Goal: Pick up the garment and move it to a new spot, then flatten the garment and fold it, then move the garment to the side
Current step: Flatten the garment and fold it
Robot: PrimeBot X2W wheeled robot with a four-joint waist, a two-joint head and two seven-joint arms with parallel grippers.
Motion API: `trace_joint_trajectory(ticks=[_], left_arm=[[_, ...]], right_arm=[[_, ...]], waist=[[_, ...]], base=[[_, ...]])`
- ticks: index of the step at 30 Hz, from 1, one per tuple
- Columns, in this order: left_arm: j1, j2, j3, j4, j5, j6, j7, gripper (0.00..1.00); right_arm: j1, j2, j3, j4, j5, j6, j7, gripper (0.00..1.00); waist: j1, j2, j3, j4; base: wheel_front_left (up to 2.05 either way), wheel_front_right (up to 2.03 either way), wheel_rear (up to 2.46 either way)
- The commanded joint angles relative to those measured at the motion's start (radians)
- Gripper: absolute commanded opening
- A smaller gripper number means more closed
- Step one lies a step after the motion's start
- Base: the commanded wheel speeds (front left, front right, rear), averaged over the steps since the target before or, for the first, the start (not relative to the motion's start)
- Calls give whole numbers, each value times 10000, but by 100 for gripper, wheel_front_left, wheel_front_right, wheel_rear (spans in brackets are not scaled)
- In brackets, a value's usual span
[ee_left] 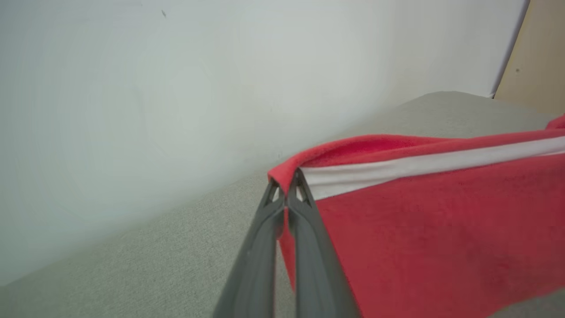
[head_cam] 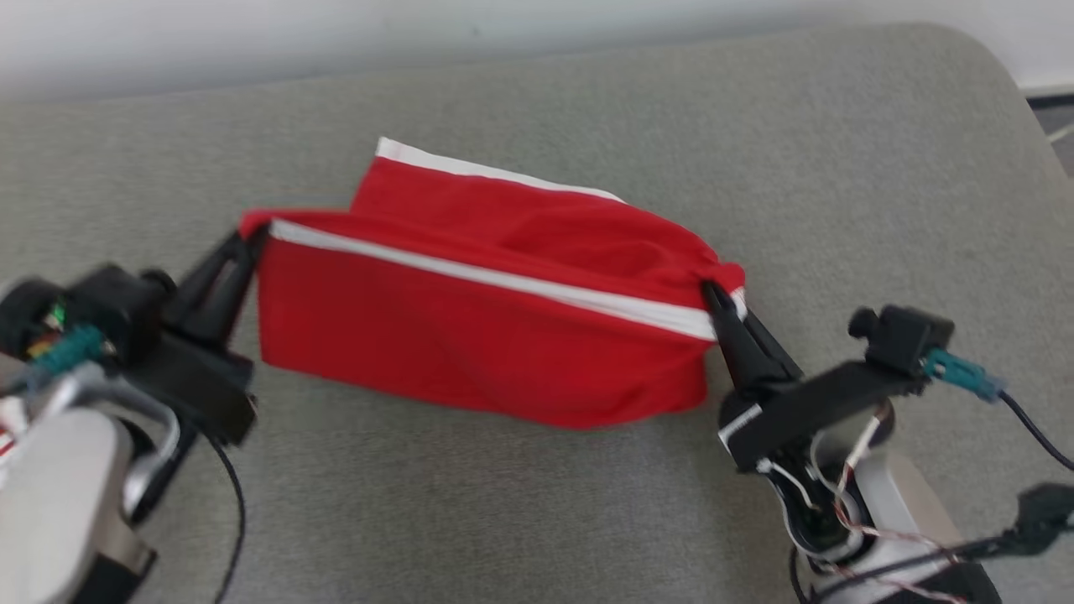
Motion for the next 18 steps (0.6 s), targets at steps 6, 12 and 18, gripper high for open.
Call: trace_joint_trajectory(ticks=[6, 12, 18], left_arm=[[-1689, 650, -224, 900, -355, -41, 703, 0], [-2929, 1029, -797, 2034, -652, -68, 973, 0], [-3962, 1345, -1592, 3038, -962, -70, 950, 0]], right_arm=[[-1615, 402, 385, 1366, 457, -10, -453, 0], [-2909, 676, 818, 2805, 973, -10, -916, 0], [-3963, 805, 1214, 4009, 1556, -10, -1422, 0]], waist=[[-2, -2, 1417, -1311], [-2, -2, 1915, -1800], [-2, -2, 2197, -2107]], base=[[0, 0, 0], [0, 0, 0], [0, 0, 0]])
